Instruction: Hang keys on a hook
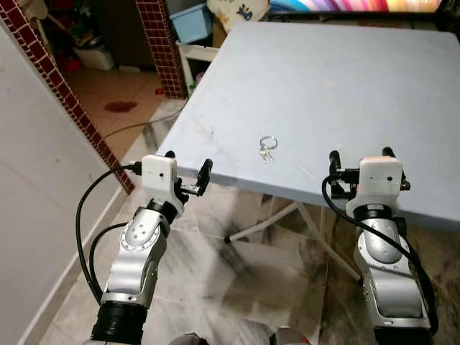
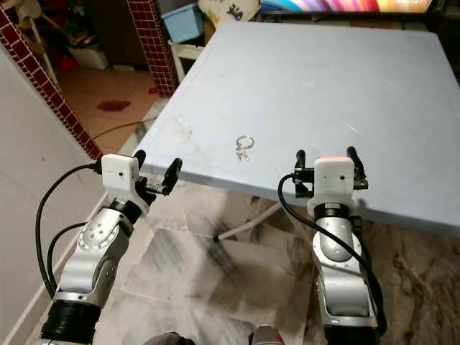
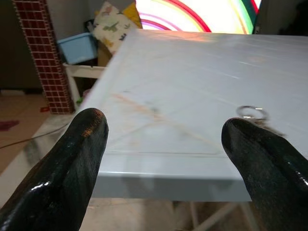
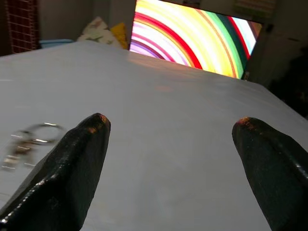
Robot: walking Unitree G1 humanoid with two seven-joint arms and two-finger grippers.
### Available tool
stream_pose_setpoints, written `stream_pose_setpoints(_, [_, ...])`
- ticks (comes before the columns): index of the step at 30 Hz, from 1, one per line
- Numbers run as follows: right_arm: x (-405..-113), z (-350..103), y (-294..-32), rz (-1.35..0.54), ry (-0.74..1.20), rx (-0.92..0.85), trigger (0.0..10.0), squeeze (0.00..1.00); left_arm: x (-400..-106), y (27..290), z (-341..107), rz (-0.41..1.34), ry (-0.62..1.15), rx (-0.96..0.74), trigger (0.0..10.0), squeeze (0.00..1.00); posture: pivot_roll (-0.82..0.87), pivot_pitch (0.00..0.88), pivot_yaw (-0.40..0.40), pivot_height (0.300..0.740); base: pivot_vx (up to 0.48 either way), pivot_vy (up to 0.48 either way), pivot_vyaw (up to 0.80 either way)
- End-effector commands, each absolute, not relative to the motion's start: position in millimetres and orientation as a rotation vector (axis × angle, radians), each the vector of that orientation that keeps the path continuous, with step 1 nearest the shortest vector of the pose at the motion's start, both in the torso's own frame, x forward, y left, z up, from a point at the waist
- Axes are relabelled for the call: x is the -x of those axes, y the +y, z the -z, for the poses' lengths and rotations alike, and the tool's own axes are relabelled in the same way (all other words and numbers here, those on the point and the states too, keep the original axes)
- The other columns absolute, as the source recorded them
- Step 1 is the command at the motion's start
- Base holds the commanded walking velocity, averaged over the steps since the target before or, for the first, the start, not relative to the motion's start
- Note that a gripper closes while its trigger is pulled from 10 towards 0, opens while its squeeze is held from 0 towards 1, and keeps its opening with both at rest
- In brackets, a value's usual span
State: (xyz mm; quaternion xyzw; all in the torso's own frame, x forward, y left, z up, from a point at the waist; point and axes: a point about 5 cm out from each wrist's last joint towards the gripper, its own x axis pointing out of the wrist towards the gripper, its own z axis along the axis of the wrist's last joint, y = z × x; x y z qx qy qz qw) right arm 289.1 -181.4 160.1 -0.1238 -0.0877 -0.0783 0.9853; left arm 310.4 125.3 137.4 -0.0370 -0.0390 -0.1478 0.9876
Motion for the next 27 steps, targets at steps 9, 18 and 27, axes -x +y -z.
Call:
stream_pose_setpoints(9, [-289.5, -157.9, -170.1, 0.125, -0.171, 0.238, 10.0, 0.00, -309.2, 136.0, -137.4, 0.275, -0.080, 0.041, 10.0, 0.00, -0.11, 0.147, 0.067, 0.740, 0.190, 0.255, 0.00])
stream_pose_setpoints(18, [-292.3, -156.7, -173.2, 0.160, -0.148, 0.245, 10.0, 0.00, -307.6, 133.5, -136.1, 0.292, -0.075, 0.049, 10.0, 0.00, -0.11, 0.146, 0.062, 0.740, 0.000, 0.000, 0.00])
stream_pose_setpoints(27, [-303.7, -152.8, -175.8, 0.191, -0.080, 0.246, 10.0, 0.00, -298.8, 113.9, -127.7, 0.441, -0.023, 0.095, 10.0, 0.00, -0.10, 0.163, 0.065, 0.740, 0.000, 0.000, 0.00])
